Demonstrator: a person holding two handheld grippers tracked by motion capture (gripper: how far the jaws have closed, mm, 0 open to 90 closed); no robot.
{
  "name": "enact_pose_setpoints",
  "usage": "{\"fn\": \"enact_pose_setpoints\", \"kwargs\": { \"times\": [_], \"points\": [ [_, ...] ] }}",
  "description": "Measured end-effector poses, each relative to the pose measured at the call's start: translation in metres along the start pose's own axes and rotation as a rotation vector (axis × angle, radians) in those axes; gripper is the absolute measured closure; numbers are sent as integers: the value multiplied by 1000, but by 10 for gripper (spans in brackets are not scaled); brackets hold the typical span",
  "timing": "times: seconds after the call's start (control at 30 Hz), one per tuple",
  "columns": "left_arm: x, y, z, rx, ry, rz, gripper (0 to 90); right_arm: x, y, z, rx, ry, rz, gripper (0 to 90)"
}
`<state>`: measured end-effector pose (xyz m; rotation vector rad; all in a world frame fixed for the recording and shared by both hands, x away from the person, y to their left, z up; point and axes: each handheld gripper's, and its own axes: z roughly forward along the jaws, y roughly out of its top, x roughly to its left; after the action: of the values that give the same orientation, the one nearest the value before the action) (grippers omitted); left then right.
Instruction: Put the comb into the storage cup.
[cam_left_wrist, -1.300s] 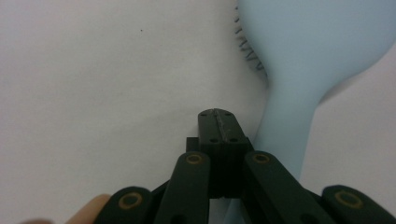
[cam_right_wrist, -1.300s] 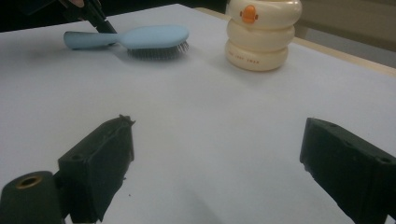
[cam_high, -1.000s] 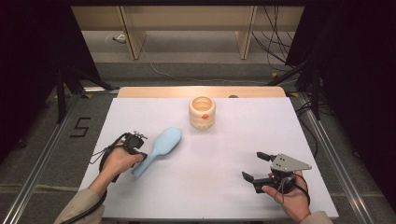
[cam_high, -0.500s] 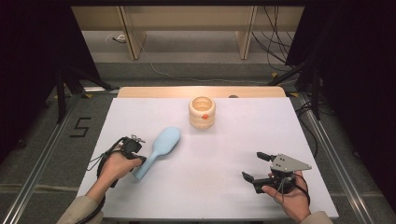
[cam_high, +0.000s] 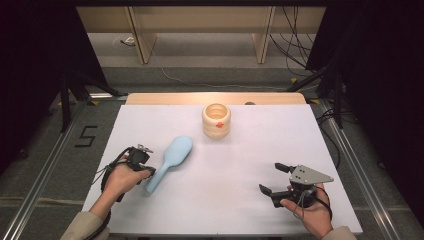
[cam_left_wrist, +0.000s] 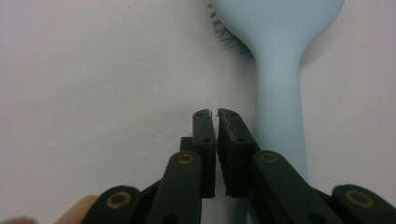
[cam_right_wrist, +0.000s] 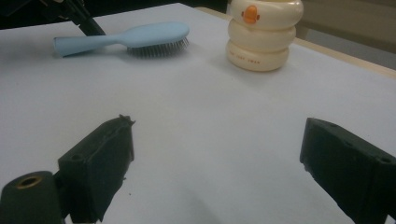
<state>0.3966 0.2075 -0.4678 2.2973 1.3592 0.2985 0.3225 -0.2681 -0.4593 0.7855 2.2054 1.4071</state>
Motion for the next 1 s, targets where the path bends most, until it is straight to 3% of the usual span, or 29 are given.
{"fn": "enact_pose_setpoints", "kwargs": {
  "times": [0.13,0.23,0.3,0.4,0.43,0.47,0.57,0.67,0.8,0.87,1.0],
  "points": [
    [3,1,-7,-36,25,-6,790,0,0,0,1,2,-2,108],
    [4,3,-13,-73,38,-15,662,0,0,0,0,1,-2,108],
    [5,6,-20,-124,53,-35,578,0,0,0,1,0,-1,108],
    [4,8,-25,-147,49,-50,464,0,0,0,-1,0,-1,108],
    [3,9,-27,-154,47,-50,464,0,0,0,-1,0,-1,108],
    [2,10,-30,-158,46,-46,385,0,0,0,1,-2,-1,108],
    [-3,11,-34,-161,49,-24,289,0,0,0,0,0,-1,108],
    [-8,13,-36,-196,68,-21,253,0,0,0,2,0,-2,108],
    [-14,16,-37,-171,68,-14,148,0,0,0,2,-4,1,108],
    [-17,17,-35,-148,68,6,143,0,0,0,2,-5,1,108],
    [-20,21,-28,-99,88,6,15,-1,0,0,3,-8,2,108]
  ]
}}
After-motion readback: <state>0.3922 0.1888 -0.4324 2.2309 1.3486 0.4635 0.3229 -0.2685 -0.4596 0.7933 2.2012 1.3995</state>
